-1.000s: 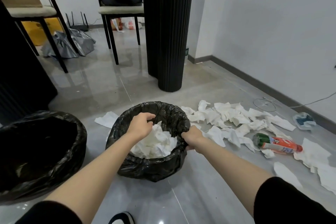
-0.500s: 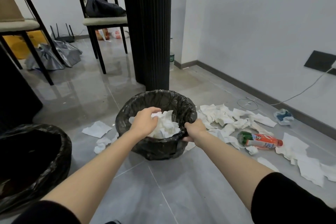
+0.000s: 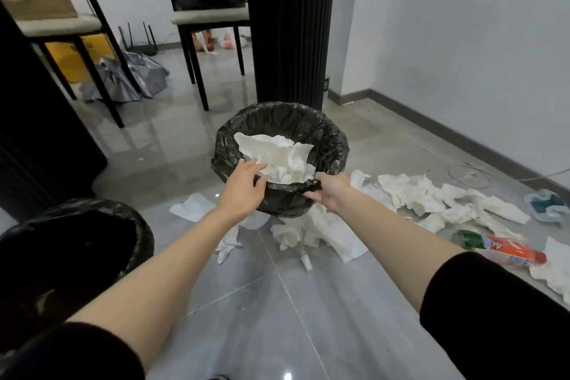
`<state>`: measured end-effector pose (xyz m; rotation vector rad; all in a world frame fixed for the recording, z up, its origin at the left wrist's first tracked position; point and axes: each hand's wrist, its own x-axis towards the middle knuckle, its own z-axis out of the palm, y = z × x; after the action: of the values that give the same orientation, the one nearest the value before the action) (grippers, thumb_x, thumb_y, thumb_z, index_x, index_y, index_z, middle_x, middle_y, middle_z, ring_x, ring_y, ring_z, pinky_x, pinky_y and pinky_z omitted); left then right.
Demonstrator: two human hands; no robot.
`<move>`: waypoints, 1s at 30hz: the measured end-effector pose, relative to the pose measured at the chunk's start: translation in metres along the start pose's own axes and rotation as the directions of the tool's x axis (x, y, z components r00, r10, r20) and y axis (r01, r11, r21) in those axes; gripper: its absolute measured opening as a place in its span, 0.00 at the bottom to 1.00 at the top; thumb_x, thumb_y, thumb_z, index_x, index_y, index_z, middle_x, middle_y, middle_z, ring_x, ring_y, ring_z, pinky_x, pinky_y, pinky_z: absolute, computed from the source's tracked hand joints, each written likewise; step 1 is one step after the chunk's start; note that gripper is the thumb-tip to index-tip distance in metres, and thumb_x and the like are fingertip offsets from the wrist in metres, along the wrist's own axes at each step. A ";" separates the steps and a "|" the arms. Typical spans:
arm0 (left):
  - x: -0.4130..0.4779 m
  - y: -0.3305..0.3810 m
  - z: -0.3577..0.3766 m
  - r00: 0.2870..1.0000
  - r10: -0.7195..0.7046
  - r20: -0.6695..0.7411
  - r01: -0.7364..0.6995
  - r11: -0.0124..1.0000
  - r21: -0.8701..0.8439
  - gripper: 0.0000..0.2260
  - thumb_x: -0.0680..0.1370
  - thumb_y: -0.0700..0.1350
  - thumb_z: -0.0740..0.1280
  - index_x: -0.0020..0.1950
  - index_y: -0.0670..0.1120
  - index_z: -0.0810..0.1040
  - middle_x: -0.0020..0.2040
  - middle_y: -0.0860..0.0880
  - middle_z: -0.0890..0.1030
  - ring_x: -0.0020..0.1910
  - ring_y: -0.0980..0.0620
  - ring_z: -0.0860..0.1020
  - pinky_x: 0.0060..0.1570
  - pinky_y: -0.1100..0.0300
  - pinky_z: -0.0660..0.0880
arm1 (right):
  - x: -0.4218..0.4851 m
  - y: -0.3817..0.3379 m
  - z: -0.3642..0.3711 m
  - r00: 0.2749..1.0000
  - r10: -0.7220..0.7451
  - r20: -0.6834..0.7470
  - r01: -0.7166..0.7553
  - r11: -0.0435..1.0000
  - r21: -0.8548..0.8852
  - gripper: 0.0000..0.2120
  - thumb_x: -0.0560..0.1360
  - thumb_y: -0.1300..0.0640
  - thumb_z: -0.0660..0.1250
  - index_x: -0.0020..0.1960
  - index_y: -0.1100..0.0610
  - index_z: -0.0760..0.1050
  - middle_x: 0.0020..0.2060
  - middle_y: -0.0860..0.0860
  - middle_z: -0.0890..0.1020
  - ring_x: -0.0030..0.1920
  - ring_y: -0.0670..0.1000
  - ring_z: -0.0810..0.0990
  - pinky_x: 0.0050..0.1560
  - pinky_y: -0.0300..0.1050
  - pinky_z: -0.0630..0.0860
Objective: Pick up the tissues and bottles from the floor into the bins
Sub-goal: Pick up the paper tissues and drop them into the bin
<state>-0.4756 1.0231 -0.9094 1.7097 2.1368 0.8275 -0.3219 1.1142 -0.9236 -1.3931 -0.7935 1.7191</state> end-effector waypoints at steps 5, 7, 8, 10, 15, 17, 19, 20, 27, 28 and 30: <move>0.033 -0.020 0.006 1.000 -0.002 0.012 0.001 1.000 0.030 0.19 0.82 0.39 0.57 0.73 0.45 0.65 0.78 0.44 0.54 0.77 0.45 0.46 0.74 0.55 0.48 | 0.032 -0.004 0.022 0.999 0.008 0.053 -0.011 0.998 0.061 0.17 0.80 0.67 0.58 0.69 0.62 0.64 0.66 0.60 0.71 0.63 0.63 0.74 0.51 0.56 0.77; 0.041 -0.029 0.010 1.000 0.000 0.031 -0.002 0.998 0.056 0.19 0.81 0.38 0.57 0.73 0.45 0.65 0.78 0.45 0.51 0.77 0.45 0.44 0.74 0.56 0.48 | 0.043 -0.003 0.026 0.998 0.017 0.060 -0.021 0.997 0.069 0.18 0.80 0.66 0.58 0.69 0.62 0.64 0.67 0.60 0.70 0.62 0.64 0.74 0.52 0.56 0.77; 0.049 -0.036 0.013 0.999 0.001 0.043 -0.004 0.997 0.074 0.20 0.81 0.38 0.57 0.73 0.46 0.65 0.78 0.45 0.50 0.77 0.45 0.43 0.74 0.56 0.47 | 0.053 -0.002 0.032 0.997 0.029 0.068 -0.033 0.997 0.070 0.18 0.80 0.66 0.58 0.69 0.61 0.63 0.67 0.60 0.70 0.63 0.65 0.74 0.54 0.56 0.77; 0.056 -0.044 0.015 0.998 0.008 0.065 -0.015 0.993 0.118 0.20 0.81 0.38 0.57 0.73 0.46 0.65 0.78 0.47 0.48 0.77 0.45 0.42 0.74 0.55 0.48 | 0.062 -0.002 0.036 0.996 0.035 0.081 -0.043 0.995 0.094 0.19 0.80 0.66 0.57 0.70 0.61 0.61 0.69 0.60 0.69 0.64 0.66 0.73 0.56 0.57 0.76; 0.079 -0.064 0.024 0.987 -0.047 0.151 0.010 0.972 0.236 0.21 0.81 0.38 0.58 0.74 0.47 0.64 0.78 0.47 0.47 0.77 0.43 0.41 0.73 0.53 0.53 | 0.088 0.007 0.050 0.993 0.080 0.088 -0.092 0.985 0.148 0.19 0.80 0.66 0.58 0.70 0.60 0.61 0.70 0.60 0.68 0.65 0.66 0.71 0.60 0.61 0.74; 0.086 -0.070 0.031 0.980 -0.065 0.188 0.015 0.966 0.258 0.21 0.81 0.37 0.57 0.74 0.47 0.64 0.78 0.46 0.48 0.77 0.43 0.41 0.73 0.53 0.52 | 0.094 0.012 0.053 0.988 0.116 0.100 -0.131 0.979 0.154 0.17 0.80 0.65 0.58 0.68 0.60 0.62 0.70 0.60 0.67 0.66 0.66 0.71 0.62 0.60 0.73; 0.091 -0.076 0.039 0.971 -0.072 0.227 0.007 0.961 0.276 0.21 0.81 0.37 0.57 0.74 0.48 0.64 0.78 0.46 0.50 0.77 0.43 0.42 0.73 0.51 0.54 | 0.098 0.015 0.056 0.982 0.139 0.130 -0.156 0.979 0.131 0.07 0.80 0.65 0.59 0.58 0.61 0.65 0.69 0.61 0.67 0.65 0.65 0.72 0.63 0.58 0.73; 0.091 -0.078 0.042 0.966 -0.076 0.246 0.003 0.959 0.283 0.22 0.81 0.37 0.57 0.74 0.49 0.63 0.78 0.46 0.51 0.77 0.43 0.42 0.73 0.50 0.55 | 0.100 0.016 0.057 0.980 0.146 0.138 -0.164 0.978 0.127 0.04 0.80 0.64 0.59 0.54 0.61 0.65 0.68 0.61 0.67 0.65 0.65 0.72 0.63 0.57 0.73; 0.094 -0.077 0.053 0.989 0.001 0.146 -0.045 0.954 0.295 0.17 0.80 0.38 0.58 0.67 0.49 0.72 0.67 0.48 0.73 0.71 0.43 0.61 0.71 0.46 0.58 | 0.098 0.012 0.062 0.986 0.142 0.084 -0.153 0.977 0.148 0.19 0.81 0.61 0.60 0.70 0.62 0.63 0.64 0.59 0.70 0.61 0.58 0.76 0.58 0.49 0.77; 0.092 -0.074 0.052 0.992 0.009 0.124 -0.046 0.953 0.301 0.15 0.80 0.38 0.57 0.64 0.49 0.75 0.63 0.49 0.76 0.67 0.44 0.65 0.69 0.46 0.59 | 0.096 0.012 0.060 0.987 0.142 0.076 -0.151 0.979 0.137 0.19 0.80 0.61 0.60 0.70 0.62 0.64 0.62 0.59 0.72 0.56 0.57 0.77 0.53 0.47 0.78; 0.083 -0.069 0.052 0.993 0.020 0.115 -0.057 0.943 0.327 0.14 0.80 0.39 0.57 0.59 0.50 0.78 0.56 0.49 0.79 0.60 0.46 0.70 0.68 0.47 0.59 | 0.091 0.015 0.054 0.988 0.146 0.053 -0.150 0.984 0.092 0.19 0.80 0.60 0.61 0.69 0.62 0.65 0.59 0.57 0.73 0.49 0.54 0.77 0.46 0.47 0.79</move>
<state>-0.5232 1.1067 -0.9807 1.9093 2.2710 0.3855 -0.3866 1.1849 -0.9705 -1.3811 -0.6367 1.8842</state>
